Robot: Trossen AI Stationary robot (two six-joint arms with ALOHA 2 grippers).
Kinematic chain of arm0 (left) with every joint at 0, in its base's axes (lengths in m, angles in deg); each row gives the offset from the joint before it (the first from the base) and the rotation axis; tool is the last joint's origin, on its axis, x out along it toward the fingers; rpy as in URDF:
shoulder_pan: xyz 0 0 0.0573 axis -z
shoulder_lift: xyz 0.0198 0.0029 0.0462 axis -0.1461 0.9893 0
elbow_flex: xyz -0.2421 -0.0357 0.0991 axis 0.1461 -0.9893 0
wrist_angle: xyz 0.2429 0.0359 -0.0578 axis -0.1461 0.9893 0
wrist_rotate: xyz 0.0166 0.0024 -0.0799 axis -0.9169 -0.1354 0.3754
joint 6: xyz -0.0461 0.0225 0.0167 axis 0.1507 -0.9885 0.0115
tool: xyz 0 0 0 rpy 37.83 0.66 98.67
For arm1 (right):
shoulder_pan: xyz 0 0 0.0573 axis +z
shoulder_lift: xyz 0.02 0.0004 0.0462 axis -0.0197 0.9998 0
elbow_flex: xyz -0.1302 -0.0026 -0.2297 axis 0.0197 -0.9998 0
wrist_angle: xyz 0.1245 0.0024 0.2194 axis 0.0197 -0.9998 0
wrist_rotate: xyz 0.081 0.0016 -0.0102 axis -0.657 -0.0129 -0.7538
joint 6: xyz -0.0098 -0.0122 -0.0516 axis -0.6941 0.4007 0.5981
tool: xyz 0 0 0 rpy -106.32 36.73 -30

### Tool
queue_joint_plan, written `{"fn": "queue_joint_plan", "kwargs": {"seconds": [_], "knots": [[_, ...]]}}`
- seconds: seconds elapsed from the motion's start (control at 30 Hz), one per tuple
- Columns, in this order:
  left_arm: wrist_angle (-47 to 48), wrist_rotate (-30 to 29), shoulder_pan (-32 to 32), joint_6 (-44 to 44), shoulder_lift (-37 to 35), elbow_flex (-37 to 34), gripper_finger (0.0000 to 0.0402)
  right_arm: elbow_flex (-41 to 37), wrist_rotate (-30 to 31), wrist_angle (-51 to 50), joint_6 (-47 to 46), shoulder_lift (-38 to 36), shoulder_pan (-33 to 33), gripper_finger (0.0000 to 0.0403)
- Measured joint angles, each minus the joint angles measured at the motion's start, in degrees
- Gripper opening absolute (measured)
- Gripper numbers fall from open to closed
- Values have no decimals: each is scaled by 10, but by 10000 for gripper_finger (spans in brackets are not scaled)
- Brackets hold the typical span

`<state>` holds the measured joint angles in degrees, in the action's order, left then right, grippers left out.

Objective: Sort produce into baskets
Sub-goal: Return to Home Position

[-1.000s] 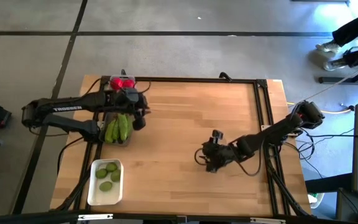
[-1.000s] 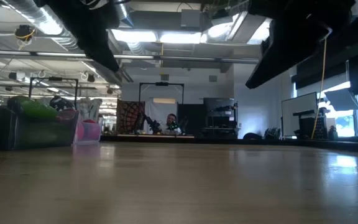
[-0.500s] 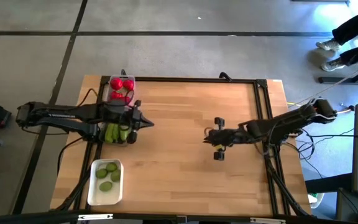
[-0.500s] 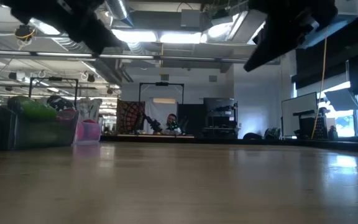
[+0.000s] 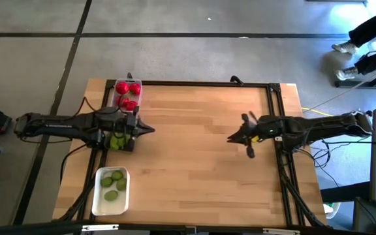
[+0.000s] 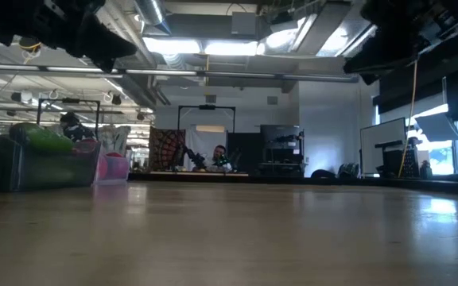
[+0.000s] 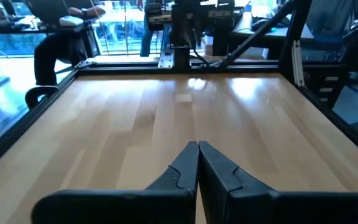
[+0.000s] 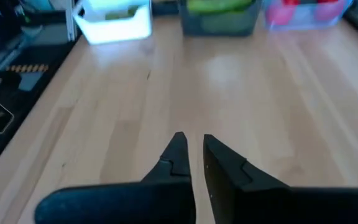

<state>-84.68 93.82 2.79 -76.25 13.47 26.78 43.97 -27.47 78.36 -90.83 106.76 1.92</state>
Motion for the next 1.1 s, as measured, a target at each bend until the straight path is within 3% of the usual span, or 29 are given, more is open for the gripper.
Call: {"fn": "queue_joint_plan", "kwargs": {"seconds": [0.3,0.63,0.87,1.1], "knots": [[-18,0,0,5,-50,-43,2,-112,-1,67,0,-192,-5,21],[-31,4,0,20,-140,-93,3,-207,9,63,-12,-390,-5,21],[-12,6,0,18,-209,-103,2,-247,23,63,-16,-463,-5,21],[19,9,0,17,-258,-103,2,-274,68,68,-30,-462,-5,21]]}}
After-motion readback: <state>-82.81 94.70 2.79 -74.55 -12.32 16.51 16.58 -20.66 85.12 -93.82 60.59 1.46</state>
